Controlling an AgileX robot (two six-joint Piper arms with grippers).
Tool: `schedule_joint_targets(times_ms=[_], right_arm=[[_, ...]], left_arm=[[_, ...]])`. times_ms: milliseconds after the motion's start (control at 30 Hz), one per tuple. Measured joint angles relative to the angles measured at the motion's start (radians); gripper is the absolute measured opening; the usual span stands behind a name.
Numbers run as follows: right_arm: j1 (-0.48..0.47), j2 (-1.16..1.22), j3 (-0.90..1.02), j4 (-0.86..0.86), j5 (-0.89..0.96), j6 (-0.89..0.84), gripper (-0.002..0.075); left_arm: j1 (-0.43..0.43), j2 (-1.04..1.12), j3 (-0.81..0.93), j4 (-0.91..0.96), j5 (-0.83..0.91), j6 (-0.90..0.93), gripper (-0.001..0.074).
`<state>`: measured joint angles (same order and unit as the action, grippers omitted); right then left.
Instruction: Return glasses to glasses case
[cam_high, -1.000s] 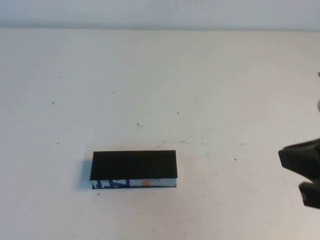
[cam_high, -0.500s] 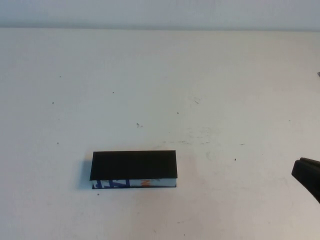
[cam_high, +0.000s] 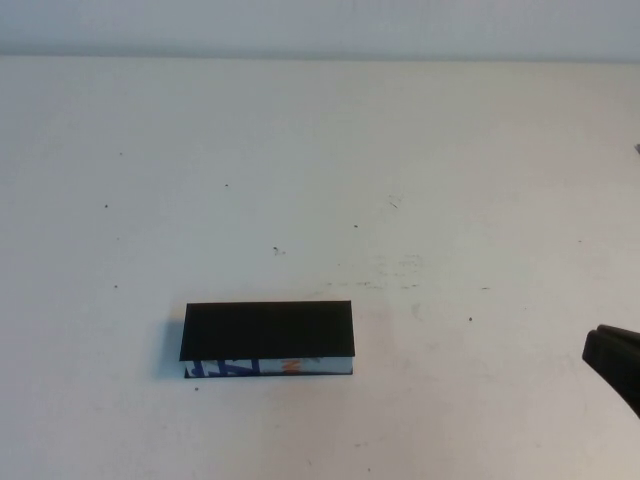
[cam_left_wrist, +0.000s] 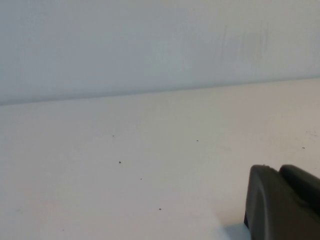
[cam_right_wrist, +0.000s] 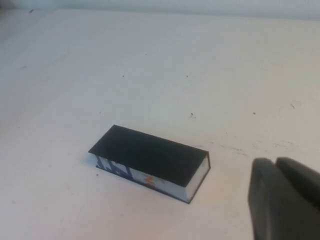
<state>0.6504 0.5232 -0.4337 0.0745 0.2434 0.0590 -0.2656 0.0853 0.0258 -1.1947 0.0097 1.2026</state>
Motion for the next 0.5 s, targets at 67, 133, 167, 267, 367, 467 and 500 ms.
schedule_joint_targets(times_ms=[67, 133, 167, 267, 367, 467, 500], right_arm=[[0.0, 0.0, 0.002, -0.026, 0.017, 0.0, -0.0011], [0.0, -0.002, 0.004, -0.075, 0.024, 0.002, -0.0011], [0.0, -0.005, 0.011, -0.099, 0.024, 0.002, -0.0011], [-0.068, -0.039, 0.055, -0.146, 0.006, 0.006, -0.0011], [-0.22, -0.092, 0.147, -0.15, -0.045, 0.018, -0.0011], [-0.398, -0.18, 0.259, -0.142, -0.129, 0.02, -0.0011], [-0.456, -0.215, 0.297, -0.137, -0.154, 0.024, -0.0011]], left_arm=[[0.0, 0.0, 0.0, 0.0, 0.0, 0.0, -0.0001], [-0.002, 0.0, 0.0, 0.0, 0.0, 0.0, -0.0001], [-0.002, 0.0, 0.0, 0.0, 0.0, -0.001, -0.0001], [-0.002, 0.0, 0.0, 0.0, 0.0, -0.001, -0.0001], [-0.002, 0.0, 0.0, 0.0, 0.0, -0.001, -0.0001], [-0.002, 0.0, 0.0, 0.0, 0.0, -0.001, -0.0001], [-0.002, 0.0, 0.0, 0.0, 0.0, -0.001, -0.0001]])
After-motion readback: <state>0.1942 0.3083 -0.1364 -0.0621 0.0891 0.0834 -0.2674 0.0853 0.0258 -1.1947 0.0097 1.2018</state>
